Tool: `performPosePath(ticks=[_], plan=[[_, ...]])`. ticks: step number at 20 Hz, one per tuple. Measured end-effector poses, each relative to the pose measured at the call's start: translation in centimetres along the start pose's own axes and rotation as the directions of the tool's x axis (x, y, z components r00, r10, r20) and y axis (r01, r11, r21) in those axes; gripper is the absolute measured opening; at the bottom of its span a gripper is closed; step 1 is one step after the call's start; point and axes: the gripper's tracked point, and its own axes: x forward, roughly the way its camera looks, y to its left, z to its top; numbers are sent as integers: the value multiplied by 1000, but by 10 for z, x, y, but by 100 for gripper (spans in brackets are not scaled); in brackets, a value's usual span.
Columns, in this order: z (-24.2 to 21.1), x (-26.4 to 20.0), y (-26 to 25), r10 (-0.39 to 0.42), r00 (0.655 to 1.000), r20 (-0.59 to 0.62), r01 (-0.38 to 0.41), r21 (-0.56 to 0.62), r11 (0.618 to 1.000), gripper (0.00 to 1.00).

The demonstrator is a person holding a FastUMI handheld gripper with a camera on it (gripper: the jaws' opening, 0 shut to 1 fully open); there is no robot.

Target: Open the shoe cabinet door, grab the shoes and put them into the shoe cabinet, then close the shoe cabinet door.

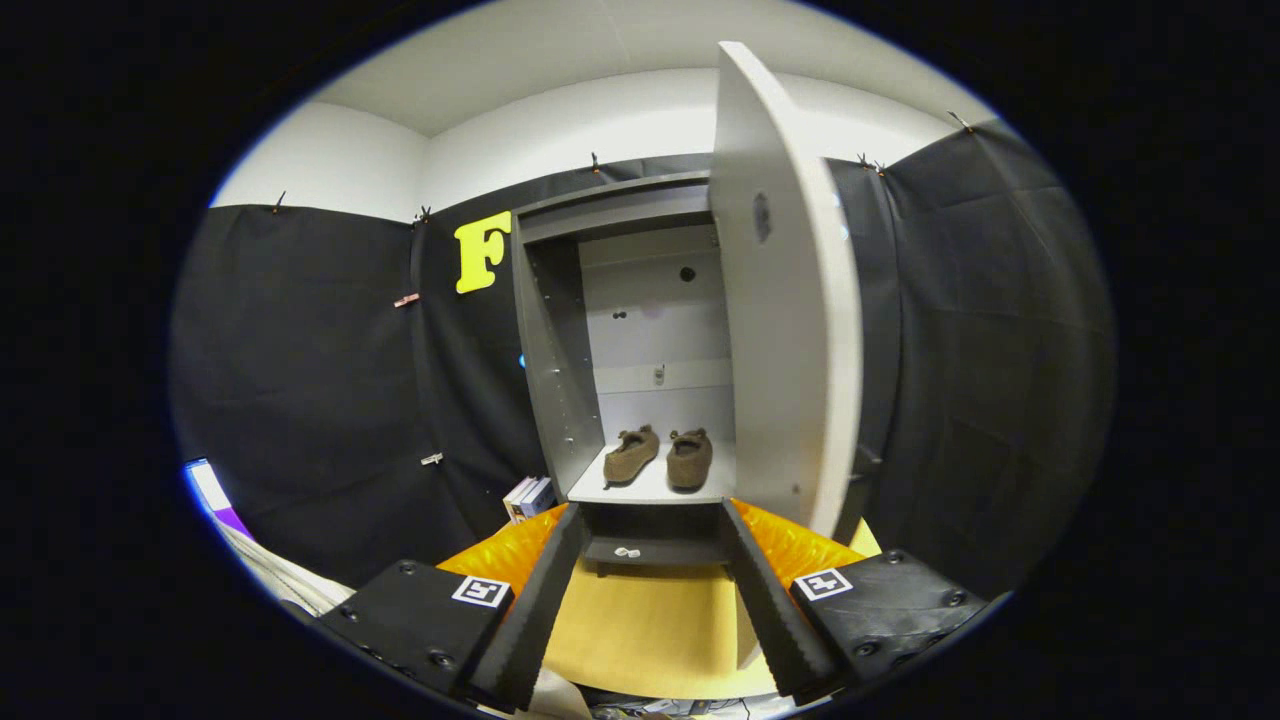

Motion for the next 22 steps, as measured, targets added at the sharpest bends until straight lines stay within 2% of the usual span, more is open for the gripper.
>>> performPosePath(ticks=[3,8,12,16,18,22], plan=[[3,-9,-37,-53,998,25,53,13,999,88],[-5,-15,-119,-220,975,43,220,-4,975,91],[-7,9,-171,-272,962,34,272,10,962,95],[-8,50,-204,-277,961,13,276,42,960,100],[-9,67,-213,-264,964,-6,264,45,963,99],[-9,93,-201,-214,976,-32,215,28,976,98]])
